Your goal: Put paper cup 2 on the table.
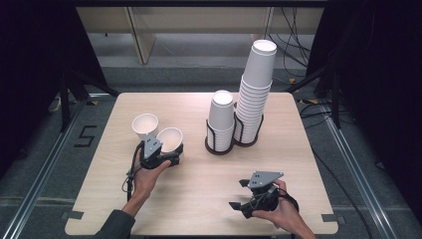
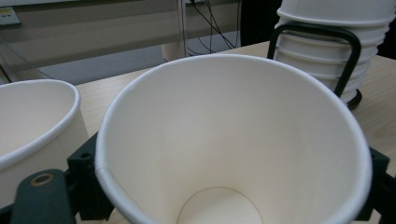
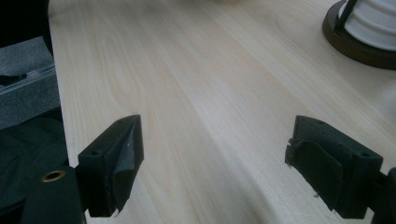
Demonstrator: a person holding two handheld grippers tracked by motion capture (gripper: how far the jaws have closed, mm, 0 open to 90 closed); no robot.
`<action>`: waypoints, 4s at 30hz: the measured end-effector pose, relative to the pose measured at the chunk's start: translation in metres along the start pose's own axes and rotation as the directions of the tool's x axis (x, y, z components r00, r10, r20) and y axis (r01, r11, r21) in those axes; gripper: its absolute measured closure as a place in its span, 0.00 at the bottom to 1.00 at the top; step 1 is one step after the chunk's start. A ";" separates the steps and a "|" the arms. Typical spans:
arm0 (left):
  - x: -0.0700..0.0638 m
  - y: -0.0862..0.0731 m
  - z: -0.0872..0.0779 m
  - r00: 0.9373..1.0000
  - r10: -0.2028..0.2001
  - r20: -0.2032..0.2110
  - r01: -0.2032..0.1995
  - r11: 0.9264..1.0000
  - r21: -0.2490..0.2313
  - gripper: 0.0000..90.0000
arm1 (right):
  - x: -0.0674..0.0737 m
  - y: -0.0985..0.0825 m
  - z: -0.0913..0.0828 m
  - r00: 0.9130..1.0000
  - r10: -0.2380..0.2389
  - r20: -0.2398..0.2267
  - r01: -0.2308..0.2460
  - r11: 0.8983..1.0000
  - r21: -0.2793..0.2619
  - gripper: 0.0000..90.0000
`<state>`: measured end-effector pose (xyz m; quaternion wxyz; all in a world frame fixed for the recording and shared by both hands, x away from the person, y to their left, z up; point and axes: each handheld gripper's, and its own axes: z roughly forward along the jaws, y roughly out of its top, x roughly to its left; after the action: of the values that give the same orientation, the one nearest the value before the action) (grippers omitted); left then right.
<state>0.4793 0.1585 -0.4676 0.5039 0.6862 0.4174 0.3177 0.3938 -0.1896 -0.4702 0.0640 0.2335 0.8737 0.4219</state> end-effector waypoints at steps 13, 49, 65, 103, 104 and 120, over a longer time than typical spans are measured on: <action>0.004 0.002 0.029 0.996 -0.045 -0.072 0.046 0.999 0.017 0.16 | 0.000 -0.001 0.001 1.000 -0.007 -0.002 0.007 1.000 0.007 0.21; 0.005 0.006 0.072 0.985 -0.022 -0.172 0.032 0.998 0.054 0.12 | 0.003 -0.002 0.002 0.999 -0.022 -0.023 0.023 1.000 0.013 0.21; -0.004 -0.016 0.065 0.982 -0.013 -0.187 0.038 0.991 0.130 0.16 | 0.003 -0.002 0.002 0.999 -0.034 -0.020 0.035 0.999 0.015 0.21; -0.012 -0.025 0.006 0.993 -0.043 -0.110 0.063 0.981 0.182 0.16 | 0.001 -0.004 -0.001 1.000 -0.022 -0.009 0.022 1.000 0.009 0.21; -0.013 -0.024 0.004 0.994 -0.040 -0.106 0.059 0.982 0.181 0.16 | 0.001 -0.004 -0.001 1.000 -0.022 -0.008 0.022 1.000 0.009 0.21; -0.032 -0.026 -0.030 0.999 -0.043 0.002 0.042 0.985 0.167 0.16 | 0.001 -0.005 -0.001 1.000 -0.010 -0.013 0.010 1.000 -0.002 0.21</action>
<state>0.4327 0.1460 -0.4840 0.4524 0.7178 0.4557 0.2690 0.3909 -0.1924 -0.4729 0.0608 0.2264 0.8749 0.4238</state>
